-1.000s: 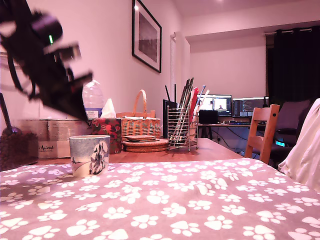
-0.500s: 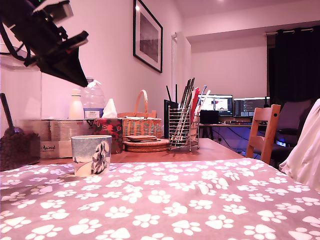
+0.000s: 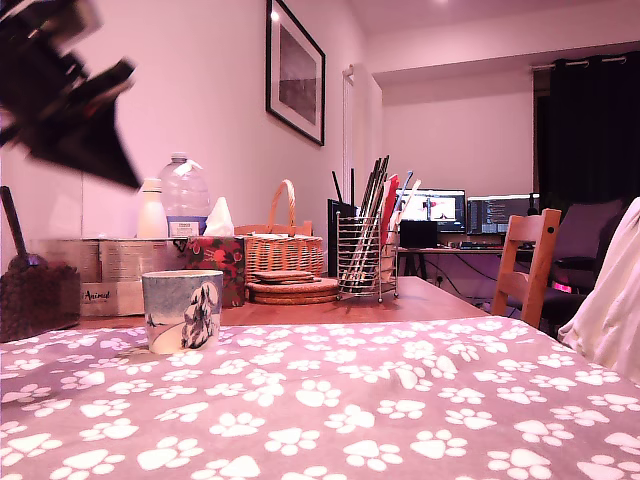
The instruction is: Pick up the coffee capsules on the table and drop them inside the coffee cup
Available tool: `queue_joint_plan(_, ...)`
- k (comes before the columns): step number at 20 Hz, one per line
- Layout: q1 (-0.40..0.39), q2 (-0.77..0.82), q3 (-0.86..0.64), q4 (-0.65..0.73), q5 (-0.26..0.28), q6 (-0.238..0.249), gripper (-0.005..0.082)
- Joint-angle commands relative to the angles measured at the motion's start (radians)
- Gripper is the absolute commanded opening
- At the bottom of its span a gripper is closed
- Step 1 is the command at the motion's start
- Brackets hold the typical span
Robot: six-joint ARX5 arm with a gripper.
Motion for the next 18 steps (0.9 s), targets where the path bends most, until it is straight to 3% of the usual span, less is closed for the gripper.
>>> queue_joint_plan(1,-0.002,-0.046,-0.055,0.01,0.0,-0.022,-0.0024)
queue_joint_plan(7,-0.003,-0.141,-0.168,-0.01,-0.003,-0.076,-0.0024)
queue_joint_plan(18,-0.015,-0.159,-0.172,0.012,0.005,-0.07,-0.0024)
